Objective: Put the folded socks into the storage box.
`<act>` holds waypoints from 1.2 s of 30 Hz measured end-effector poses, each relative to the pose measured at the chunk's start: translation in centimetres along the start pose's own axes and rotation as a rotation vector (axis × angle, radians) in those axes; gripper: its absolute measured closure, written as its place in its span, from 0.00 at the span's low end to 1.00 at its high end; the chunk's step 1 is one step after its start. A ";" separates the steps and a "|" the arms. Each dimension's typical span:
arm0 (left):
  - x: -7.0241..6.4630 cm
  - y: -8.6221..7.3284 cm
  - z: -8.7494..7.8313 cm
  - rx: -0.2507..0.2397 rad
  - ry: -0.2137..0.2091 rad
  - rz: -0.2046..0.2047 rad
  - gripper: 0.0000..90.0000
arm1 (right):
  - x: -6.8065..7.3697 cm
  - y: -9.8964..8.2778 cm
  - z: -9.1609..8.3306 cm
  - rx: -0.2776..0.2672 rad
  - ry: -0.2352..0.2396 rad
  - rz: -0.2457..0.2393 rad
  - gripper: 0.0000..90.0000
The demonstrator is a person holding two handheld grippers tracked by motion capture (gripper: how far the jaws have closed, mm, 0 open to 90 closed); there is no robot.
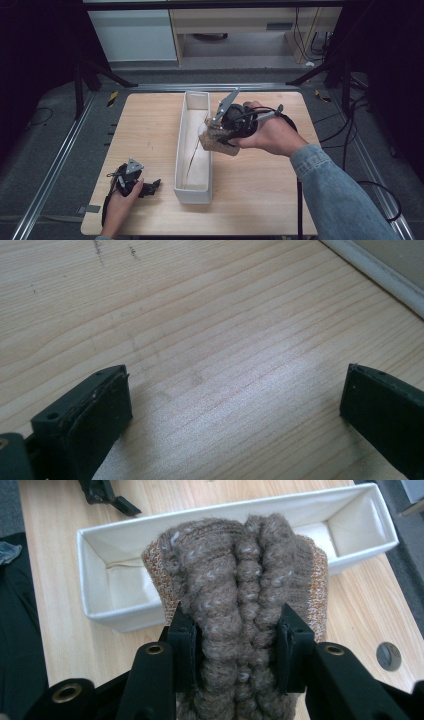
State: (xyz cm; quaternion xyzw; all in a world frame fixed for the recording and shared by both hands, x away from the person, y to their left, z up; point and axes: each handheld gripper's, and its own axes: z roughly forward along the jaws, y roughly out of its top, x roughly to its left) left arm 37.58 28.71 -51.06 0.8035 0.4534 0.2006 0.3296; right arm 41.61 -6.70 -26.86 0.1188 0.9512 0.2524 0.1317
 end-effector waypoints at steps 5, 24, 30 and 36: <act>0.0 0.0 0.0 -0.003 0.001 -0.004 0.00 | 0.2 0.9 0.5 -0.015 0.012 -0.007 0.67; 0.0 0.0 0.0 -0.003 0.001 -0.004 0.00 | 1.4 3.7 2.3 -0.010 0.051 -0.057 0.67; 0.0 0.0 0.0 -0.001 0.000 -0.004 0.00 | 1.7 4.2 2.9 -0.006 0.064 -0.070 0.67; 0.0 0.0 0.0 -0.003 0.000 -0.004 0.00 | 2.0 4.6 3.3 0.007 0.073 -0.081 0.67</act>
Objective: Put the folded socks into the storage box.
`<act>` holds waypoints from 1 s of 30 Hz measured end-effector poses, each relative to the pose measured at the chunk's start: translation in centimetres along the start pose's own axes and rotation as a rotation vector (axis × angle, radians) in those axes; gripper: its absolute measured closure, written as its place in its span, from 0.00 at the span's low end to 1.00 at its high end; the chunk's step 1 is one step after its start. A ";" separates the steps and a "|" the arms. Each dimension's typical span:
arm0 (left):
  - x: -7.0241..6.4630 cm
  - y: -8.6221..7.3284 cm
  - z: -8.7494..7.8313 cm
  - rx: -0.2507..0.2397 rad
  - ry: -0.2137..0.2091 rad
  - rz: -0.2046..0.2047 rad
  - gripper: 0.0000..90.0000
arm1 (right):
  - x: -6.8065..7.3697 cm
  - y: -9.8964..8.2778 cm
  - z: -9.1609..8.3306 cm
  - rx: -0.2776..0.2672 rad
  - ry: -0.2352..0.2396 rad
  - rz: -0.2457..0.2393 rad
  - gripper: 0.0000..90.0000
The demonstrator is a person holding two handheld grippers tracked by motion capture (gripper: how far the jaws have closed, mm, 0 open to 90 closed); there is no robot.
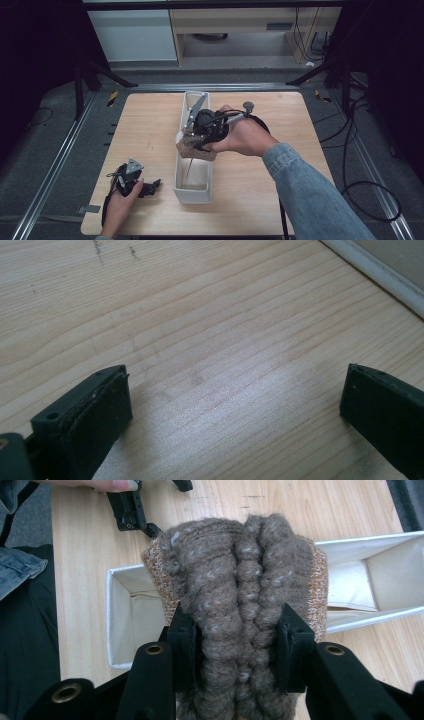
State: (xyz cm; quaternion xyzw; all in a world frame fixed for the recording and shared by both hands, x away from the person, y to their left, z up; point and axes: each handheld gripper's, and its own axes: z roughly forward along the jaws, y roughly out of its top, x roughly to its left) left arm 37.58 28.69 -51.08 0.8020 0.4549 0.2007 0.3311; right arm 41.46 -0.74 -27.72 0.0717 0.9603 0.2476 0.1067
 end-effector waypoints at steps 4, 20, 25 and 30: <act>0.0 0.0 0.0 0.000 0.000 0.000 0.00 | 0.2 0.1 0.4 0.006 0.008 -0.005 0.67; 0.0 0.0 0.0 0.000 0.000 0.000 0.00 | 0.6 -0.1 1.9 0.027 0.041 -0.006 0.67; 0.0 0.0 0.0 0.000 0.000 0.000 0.00 | 0.6 -0.1 2.1 0.032 0.043 -0.005 0.67; 0.0 0.0 0.0 0.000 0.000 0.001 0.00 | 0.8 -0.1 2.3 0.045 0.049 -0.006 0.67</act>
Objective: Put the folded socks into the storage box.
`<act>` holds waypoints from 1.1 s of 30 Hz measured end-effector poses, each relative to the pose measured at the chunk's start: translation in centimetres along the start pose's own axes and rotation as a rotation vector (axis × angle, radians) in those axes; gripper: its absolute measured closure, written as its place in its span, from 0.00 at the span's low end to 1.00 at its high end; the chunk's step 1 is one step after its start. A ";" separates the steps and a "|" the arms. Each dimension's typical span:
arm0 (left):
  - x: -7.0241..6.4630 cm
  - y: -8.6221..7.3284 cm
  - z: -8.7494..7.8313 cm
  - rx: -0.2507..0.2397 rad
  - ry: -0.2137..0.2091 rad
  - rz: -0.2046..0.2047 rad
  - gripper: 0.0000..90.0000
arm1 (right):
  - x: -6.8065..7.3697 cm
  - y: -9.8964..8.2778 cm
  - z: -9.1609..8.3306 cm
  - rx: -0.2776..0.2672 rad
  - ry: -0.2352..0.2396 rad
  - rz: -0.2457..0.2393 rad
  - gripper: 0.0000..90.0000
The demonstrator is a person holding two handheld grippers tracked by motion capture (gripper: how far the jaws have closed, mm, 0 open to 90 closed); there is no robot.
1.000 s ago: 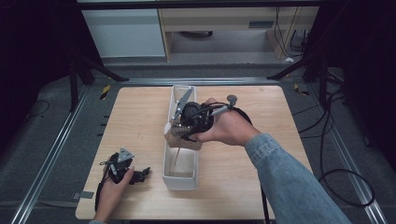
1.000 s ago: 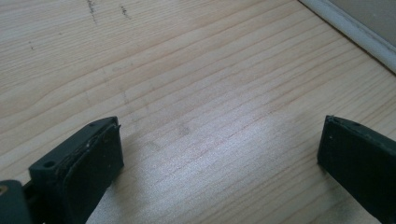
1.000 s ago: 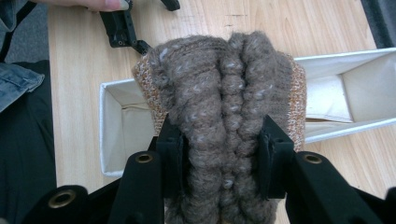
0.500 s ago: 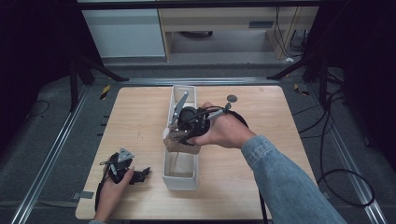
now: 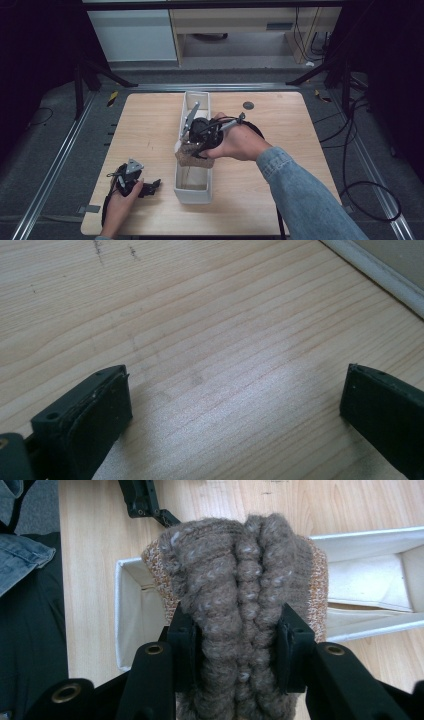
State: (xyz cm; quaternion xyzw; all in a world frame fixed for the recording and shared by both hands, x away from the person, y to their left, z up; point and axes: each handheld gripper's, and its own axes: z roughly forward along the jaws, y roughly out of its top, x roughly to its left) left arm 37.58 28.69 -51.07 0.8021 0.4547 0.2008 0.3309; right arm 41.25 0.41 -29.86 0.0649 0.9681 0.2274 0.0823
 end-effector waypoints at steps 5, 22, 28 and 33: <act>0.0 0.0 0.0 0.000 0.000 0.000 0.00 | 0.1 0.0 0.4 0.009 0.009 -0.003 0.67; 0.0 0.0 0.0 -0.001 0.000 0.000 0.00 | 0.1 -0.2 1.4 0.033 0.021 -0.001 0.67; 0.0 0.0 0.0 0.000 0.000 0.001 0.00 | 0.3 -0.3 2.0 0.036 0.027 -0.003 0.67; 0.0 0.0 0.0 -0.003 0.000 -0.003 0.00 | 0.4 -0.2 2.5 0.036 0.035 -0.003 0.67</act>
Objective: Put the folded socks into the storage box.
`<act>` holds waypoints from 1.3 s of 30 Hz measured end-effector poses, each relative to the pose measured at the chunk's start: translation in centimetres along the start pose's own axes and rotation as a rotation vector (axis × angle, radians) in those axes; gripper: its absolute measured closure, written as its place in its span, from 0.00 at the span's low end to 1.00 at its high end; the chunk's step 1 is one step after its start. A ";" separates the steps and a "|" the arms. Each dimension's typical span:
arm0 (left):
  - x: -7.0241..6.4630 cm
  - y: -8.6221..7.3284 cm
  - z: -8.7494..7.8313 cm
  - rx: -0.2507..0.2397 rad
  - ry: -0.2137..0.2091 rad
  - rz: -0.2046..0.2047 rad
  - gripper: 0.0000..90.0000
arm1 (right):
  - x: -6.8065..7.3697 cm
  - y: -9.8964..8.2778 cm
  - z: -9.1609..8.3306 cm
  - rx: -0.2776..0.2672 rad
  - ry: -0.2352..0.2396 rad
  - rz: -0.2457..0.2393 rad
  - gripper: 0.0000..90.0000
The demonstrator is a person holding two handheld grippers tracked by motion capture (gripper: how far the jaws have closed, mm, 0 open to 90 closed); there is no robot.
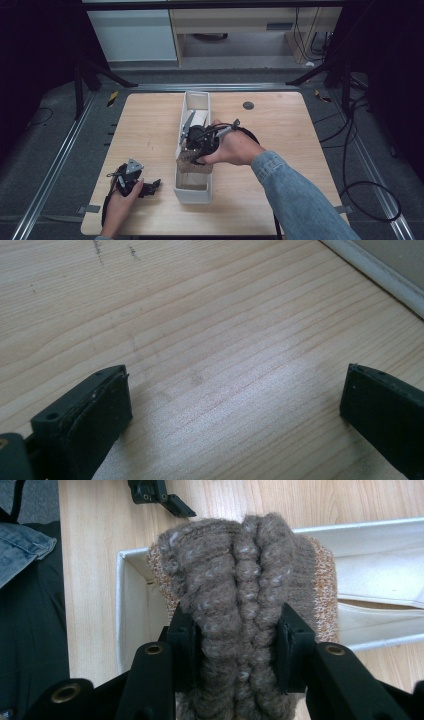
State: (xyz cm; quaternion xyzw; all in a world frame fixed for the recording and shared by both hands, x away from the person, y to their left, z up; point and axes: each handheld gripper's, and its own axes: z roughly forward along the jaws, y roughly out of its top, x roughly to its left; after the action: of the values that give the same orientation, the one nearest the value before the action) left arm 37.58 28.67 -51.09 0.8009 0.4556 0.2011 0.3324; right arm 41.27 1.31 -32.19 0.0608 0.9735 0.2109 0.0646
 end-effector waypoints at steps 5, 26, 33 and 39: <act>0.0 0.0 0.0 0.003 0.000 0.004 0.00 | 0.1 0.0 0.1 0.001 0.004 -0.001 0.67; 0.0 0.0 0.0 0.003 0.000 0.003 0.00 | 0.7 0.3 1.4 0.008 0.011 0.003 0.67; 0.0 0.0 0.0 0.003 0.000 0.004 0.00 | 1.0 0.0 2.8 0.018 0.027 0.010 0.67; 0.0 0.0 0.0 0.000 0.000 0.000 0.00 | 1.1 -0.3 2.8 0.012 0.030 0.024 0.67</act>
State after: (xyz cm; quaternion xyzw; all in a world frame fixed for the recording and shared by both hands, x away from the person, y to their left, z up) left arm 37.58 28.67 -51.10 0.8010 0.4556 0.2010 0.3325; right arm 40.61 2.32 -34.95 0.0698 0.9748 0.2064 0.0473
